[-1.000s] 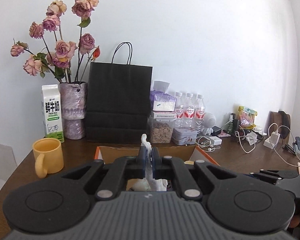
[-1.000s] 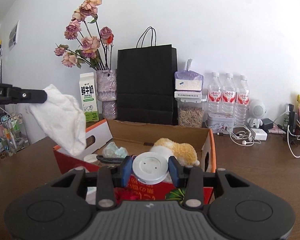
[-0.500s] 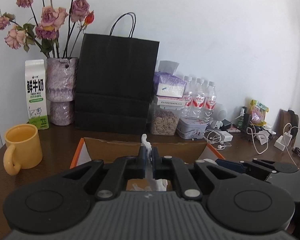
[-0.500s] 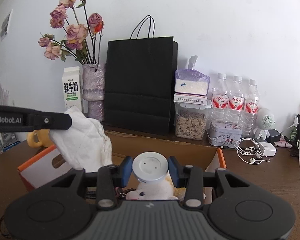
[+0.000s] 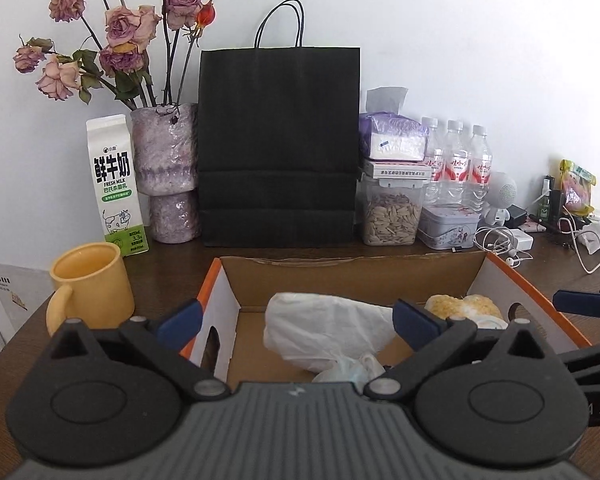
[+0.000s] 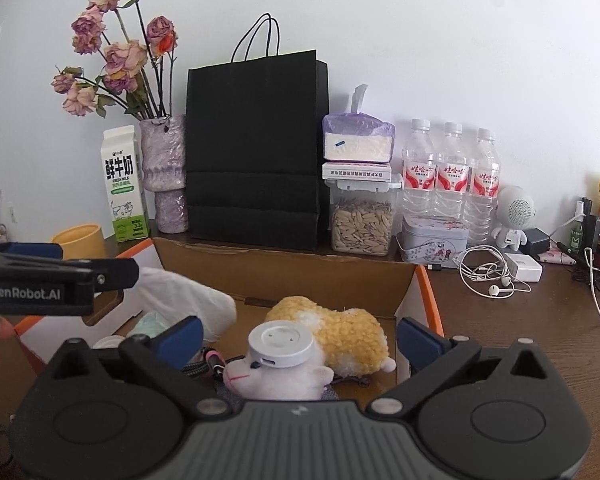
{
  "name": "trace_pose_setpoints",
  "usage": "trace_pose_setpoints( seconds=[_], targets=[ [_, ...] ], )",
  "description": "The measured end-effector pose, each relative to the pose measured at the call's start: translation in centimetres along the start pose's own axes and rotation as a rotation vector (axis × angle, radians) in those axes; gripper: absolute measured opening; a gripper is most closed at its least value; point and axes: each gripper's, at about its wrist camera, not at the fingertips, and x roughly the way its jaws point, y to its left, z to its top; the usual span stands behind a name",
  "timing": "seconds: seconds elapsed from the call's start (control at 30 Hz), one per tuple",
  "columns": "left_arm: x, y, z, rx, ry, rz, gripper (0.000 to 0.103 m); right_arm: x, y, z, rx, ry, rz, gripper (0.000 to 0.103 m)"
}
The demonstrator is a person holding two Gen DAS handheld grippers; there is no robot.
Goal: Organize objects
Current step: 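Open both tools to drop the cloth and container into the box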
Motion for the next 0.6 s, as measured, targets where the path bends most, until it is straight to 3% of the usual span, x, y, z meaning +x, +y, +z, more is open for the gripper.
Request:
trace_pose_setpoints(
  seconds=[0.6],
  targets=[
    [-6.0,0.8,-0.5,-0.024,-0.046,-0.004,0.103,-5.2,1.4,-0.4,-0.031,-0.059,0.015,0.103]
  ],
)
